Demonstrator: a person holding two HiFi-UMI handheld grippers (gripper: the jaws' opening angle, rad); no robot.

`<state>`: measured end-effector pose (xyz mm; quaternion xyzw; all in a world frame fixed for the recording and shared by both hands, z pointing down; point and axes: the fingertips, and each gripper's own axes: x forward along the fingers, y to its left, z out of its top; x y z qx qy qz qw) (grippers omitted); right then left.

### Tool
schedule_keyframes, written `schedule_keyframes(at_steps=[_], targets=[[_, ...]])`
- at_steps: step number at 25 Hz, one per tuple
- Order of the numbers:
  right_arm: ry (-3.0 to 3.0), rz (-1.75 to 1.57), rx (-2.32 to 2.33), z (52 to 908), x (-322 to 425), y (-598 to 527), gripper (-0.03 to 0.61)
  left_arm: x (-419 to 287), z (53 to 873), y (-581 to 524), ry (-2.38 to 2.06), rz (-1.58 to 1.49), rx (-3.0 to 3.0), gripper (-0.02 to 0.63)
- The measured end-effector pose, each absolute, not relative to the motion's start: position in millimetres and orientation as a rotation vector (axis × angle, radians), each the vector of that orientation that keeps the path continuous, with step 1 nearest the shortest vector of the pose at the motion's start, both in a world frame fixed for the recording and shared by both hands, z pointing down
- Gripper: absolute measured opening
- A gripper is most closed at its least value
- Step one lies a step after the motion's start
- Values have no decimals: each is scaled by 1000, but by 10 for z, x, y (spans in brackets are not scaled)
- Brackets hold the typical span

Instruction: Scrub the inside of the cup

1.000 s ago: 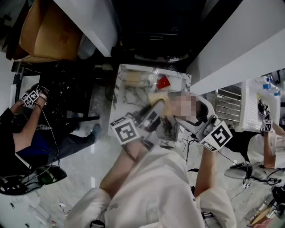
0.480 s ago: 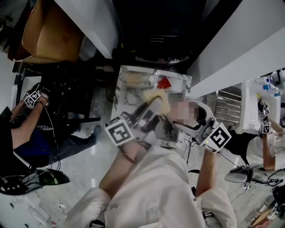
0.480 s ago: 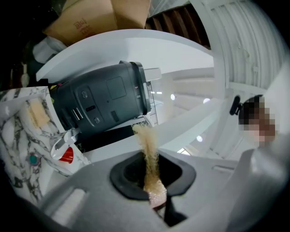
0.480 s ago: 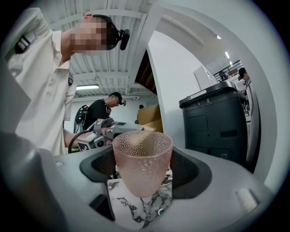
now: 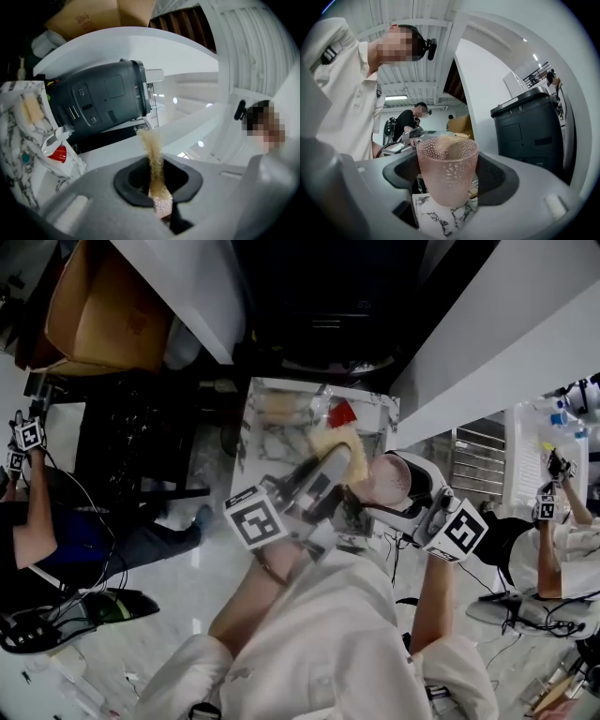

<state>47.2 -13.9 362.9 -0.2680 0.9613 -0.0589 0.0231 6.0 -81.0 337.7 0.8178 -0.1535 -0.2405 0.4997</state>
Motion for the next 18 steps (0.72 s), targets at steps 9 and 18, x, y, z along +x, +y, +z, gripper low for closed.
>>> schedule_keyframes(at_steps=[9, 18], targets=[[2879, -181, -789, 3428, 518, -62, 368, 58, 3618, -703, -400, -493, 1981, 23], [2845, -196, -871, 3474, 677, -108, 367, 2, 3744, -590, -406, -434, 1977, 23]])
